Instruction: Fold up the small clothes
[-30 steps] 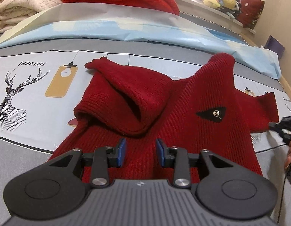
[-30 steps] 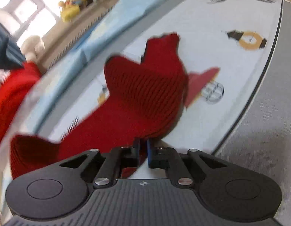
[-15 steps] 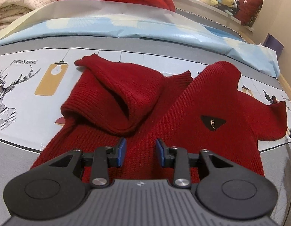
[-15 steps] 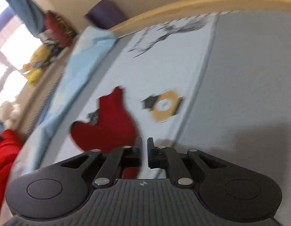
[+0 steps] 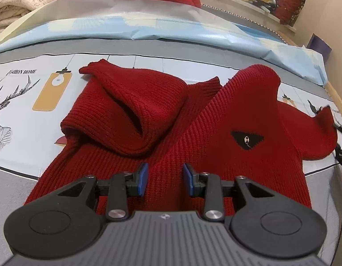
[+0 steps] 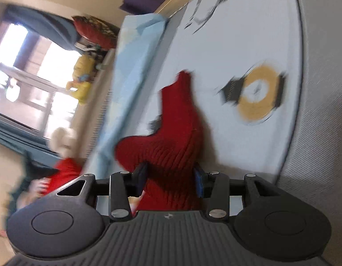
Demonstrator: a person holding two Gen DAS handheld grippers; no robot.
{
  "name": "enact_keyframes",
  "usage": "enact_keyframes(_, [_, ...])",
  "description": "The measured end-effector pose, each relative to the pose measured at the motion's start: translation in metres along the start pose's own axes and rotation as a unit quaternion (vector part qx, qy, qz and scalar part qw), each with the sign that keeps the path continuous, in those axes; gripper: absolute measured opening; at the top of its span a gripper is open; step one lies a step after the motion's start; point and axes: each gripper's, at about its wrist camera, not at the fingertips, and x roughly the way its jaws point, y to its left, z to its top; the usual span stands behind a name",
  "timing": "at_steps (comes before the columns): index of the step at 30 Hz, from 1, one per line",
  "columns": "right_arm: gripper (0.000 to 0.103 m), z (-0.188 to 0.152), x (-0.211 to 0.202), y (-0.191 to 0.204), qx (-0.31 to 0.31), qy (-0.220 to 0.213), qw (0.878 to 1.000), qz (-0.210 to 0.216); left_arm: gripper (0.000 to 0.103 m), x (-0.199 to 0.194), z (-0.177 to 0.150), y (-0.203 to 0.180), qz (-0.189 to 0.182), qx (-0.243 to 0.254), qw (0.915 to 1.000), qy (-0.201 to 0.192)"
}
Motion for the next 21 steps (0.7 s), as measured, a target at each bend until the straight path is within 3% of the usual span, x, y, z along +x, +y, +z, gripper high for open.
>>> enact_keyframes(3, [0.02,0.0,-0.002,0.006,0.002,-0.007,1.0,0.026,0.038,0.0,0.0,0.0,0.003,-0.005,1.0,-0.003])
enact_keyframes(5, [0.016,0.003,-0.01,0.016,-0.015,-0.029,0.999,0.043,0.038,0.0,0.001,-0.001,0.005,-0.005,1.0,-0.005])
enact_keyframes(7, [0.014,0.002,-0.03,0.034,-0.07,-0.096,0.992,0.033,0.038,-0.001,0.002,-0.001,0.003,-0.006,1.0,-0.005])
enact_keyframes(9, [0.014,-0.009,-0.055,0.062,-0.175,-0.179,0.968,0.012,0.038,-0.001,0.003,-0.001,0.003,-0.007,0.9999,-0.006])
enact_keyframes(10, [0.014,-0.019,-0.062,0.077,-0.239,-0.215,0.946,-0.032,0.038,-0.001,0.004,-0.002,0.003,-0.008,0.9999,-0.007])
enact_keyframes(11, [0.014,-0.022,-0.06,0.083,-0.266,-0.225,0.934,-0.076,0.038,-0.001,0.005,-0.001,0.004,-0.009,0.9999,-0.008])
enact_keyframes(12, [0.014,-0.021,-0.055,0.08,-0.261,-0.217,0.934,-0.115,0.038,-0.001,0.005,-0.001,0.004,-0.01,0.9999,-0.008])
enact_keyframes(14, [0.014,-0.012,-0.049,0.055,-0.194,-0.189,0.947,-0.174,0.038,-0.002,0.006,0.0,0.004,-0.012,0.9999,-0.008])
enact_keyframes(16, [0.014,-0.004,-0.048,0.03,-0.138,-0.175,0.95,-0.218,0.038,-0.003,0.006,0.003,0.005,-0.012,0.9999,-0.009])
enact_keyframes(21, [0.011,0.016,-0.061,0.01,-0.117,-0.208,0.942,-0.238,0.038,-0.007,0.012,0.021,0.016,-0.026,0.9993,-0.02])
